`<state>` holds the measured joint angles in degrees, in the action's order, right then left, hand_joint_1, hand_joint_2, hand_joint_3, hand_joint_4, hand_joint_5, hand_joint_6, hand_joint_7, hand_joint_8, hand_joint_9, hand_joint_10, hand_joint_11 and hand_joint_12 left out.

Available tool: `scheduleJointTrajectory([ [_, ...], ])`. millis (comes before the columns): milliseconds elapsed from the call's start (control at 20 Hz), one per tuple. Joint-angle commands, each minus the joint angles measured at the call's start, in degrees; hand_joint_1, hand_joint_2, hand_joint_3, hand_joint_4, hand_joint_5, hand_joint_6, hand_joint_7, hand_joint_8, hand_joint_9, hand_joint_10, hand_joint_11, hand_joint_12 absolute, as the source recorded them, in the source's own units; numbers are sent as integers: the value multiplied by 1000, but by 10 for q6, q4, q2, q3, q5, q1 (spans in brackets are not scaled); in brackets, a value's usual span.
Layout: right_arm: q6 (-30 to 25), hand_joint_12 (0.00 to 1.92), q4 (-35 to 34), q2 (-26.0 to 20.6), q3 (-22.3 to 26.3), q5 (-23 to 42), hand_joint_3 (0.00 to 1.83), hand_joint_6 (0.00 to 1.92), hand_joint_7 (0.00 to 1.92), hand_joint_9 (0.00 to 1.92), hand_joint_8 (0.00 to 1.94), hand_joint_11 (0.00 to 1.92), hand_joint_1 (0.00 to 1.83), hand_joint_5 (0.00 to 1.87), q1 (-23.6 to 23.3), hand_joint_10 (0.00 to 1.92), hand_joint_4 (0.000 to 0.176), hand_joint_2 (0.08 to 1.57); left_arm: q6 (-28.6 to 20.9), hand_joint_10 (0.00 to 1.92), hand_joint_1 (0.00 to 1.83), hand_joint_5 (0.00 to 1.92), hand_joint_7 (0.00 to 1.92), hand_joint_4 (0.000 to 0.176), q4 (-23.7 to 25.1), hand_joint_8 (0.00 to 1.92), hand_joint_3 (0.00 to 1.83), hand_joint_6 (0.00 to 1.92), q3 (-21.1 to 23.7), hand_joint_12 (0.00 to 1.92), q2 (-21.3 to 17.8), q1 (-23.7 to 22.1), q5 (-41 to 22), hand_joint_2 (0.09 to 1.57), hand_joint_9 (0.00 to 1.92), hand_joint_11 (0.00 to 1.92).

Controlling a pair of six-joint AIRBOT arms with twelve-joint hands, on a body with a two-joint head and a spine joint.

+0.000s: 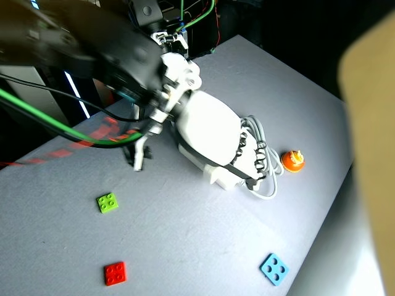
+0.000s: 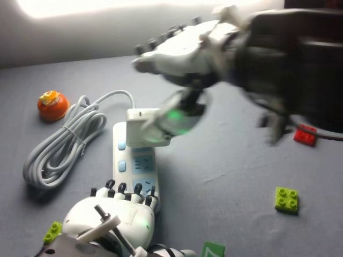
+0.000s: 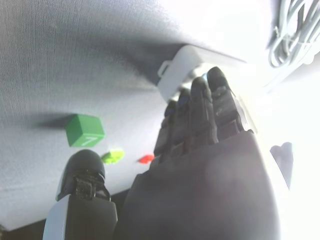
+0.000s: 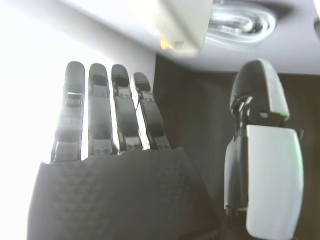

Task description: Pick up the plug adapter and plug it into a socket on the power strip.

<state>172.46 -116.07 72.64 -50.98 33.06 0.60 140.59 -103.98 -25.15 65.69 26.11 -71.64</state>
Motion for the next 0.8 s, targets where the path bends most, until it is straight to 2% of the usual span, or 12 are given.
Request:
scheduleJointTrajectory([
  [0,0,776,31,-23,18,-8,0,3,189,227,1,0,398,161,-12,6,0,984,5,2,10,123,101,0,9,1,1,1,3,267,-6,-2,-27,1226,78,0],
  [250,2,773,80,-155,130,-1,5,0,186,215,1,0,392,143,-12,0,0,1014,13,0,5,98,82,0,9,2,0,1,3,251,-18,-14,-30,1217,65,0],
  [350,1,813,102,-203,168,-33,3,9,219,248,11,0,416,166,-4,11,0,1016,20,0,1,102,86,0,9,1,0,2,2,240,-23,-23,-30,1220,64,0],
  [450,1,814,162,-241,208,-24,8,17,246,266,18,0,401,194,14,15,0,1033,22,4,0,106,97,0,9,5,0,3,1,242,-26,-33,-33,1220,73,0],
  [550,-3,804,164,-254,216,-36,7,5,238,264,4,0,383,197,25,6,0,1051,23,2,0,106,94,0,9,2,0,2,0,231,-27,-39,-33,1219,74,0],
  [600,-22,838,179,-257,214,-44,6,7,251,279,5,0,352,213,29,8,0,1056,40,3,0,115,102,0,-8,3,0,3,-1,259,-27,-48,-37,1220,82,0],
  [750,-179,872,375,-259,207,-40,4,5,266,289,2,0,359,233,50,5,0,1062,51,1,7,111,102,0,-10,2,0,1,-2,274,-31,-62,-41,1220,83,0],
])
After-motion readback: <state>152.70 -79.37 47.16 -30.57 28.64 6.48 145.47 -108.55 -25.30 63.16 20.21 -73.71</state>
